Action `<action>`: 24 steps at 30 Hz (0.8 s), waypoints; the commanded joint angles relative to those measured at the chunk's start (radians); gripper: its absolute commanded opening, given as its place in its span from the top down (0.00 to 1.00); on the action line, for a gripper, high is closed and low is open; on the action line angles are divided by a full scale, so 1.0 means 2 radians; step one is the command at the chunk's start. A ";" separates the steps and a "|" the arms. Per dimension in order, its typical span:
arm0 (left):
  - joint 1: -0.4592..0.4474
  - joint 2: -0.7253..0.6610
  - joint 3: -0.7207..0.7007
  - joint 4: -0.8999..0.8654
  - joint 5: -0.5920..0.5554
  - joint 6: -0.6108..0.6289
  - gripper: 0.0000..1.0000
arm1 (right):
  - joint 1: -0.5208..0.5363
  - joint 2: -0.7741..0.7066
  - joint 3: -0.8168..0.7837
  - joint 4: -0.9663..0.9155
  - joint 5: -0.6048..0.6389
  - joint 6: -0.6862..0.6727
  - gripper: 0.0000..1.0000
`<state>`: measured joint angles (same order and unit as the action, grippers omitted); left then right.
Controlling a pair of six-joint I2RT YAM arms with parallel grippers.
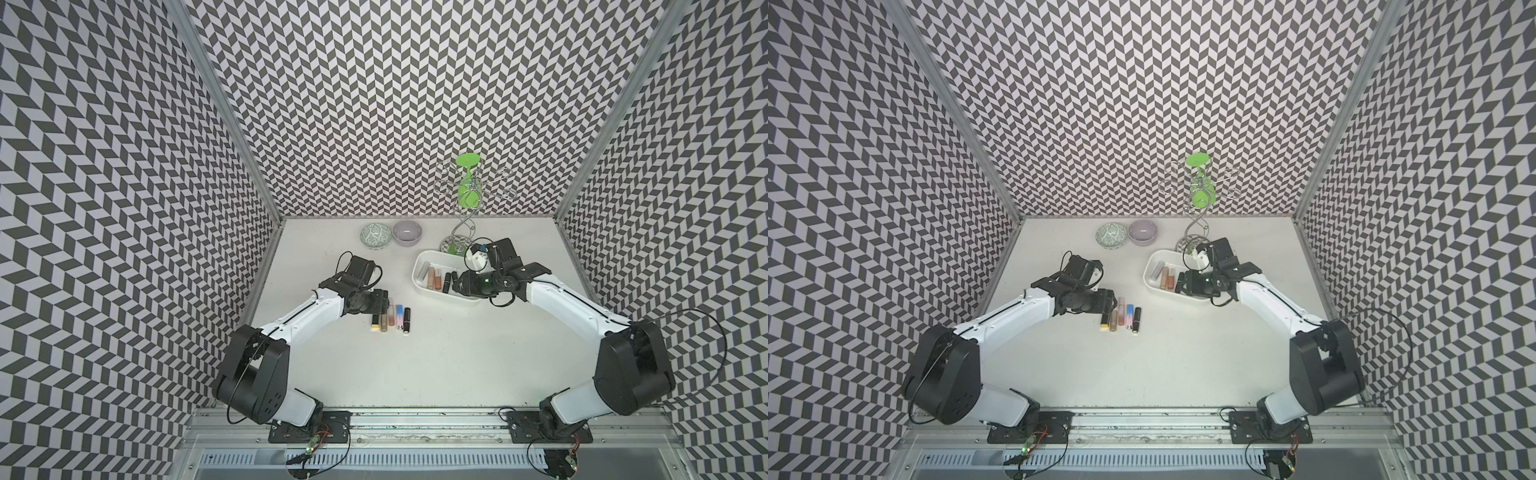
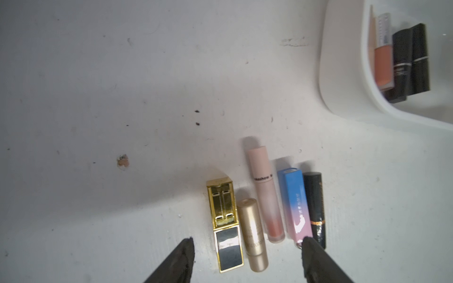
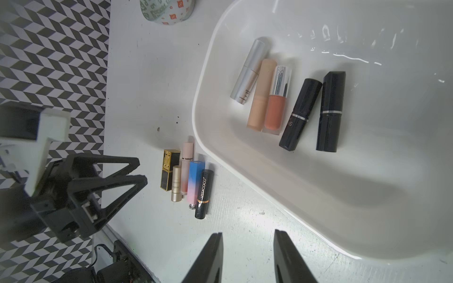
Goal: Put the lipstick into the storage box
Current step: Place the lipstick in the storage box, then pick up the lipstick at the center of the board.
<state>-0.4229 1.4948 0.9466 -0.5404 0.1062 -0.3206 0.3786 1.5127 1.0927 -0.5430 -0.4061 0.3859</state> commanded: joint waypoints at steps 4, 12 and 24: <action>0.016 0.028 0.004 0.004 -0.026 0.022 0.29 | 0.002 -0.017 0.004 0.010 -0.009 -0.005 0.62; 0.020 0.067 0.025 0.010 -0.023 0.036 0.29 | 0.002 -0.014 -0.003 0.012 -0.012 -0.003 0.62; 0.023 0.108 0.043 0.010 -0.038 0.054 0.34 | 0.002 -0.012 -0.006 0.019 -0.017 0.003 0.62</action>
<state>-0.3855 1.6936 1.0058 -0.5304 0.0566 -0.2371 0.3786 1.5112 1.0927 -0.5449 -0.4278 0.3870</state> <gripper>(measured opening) 0.661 0.384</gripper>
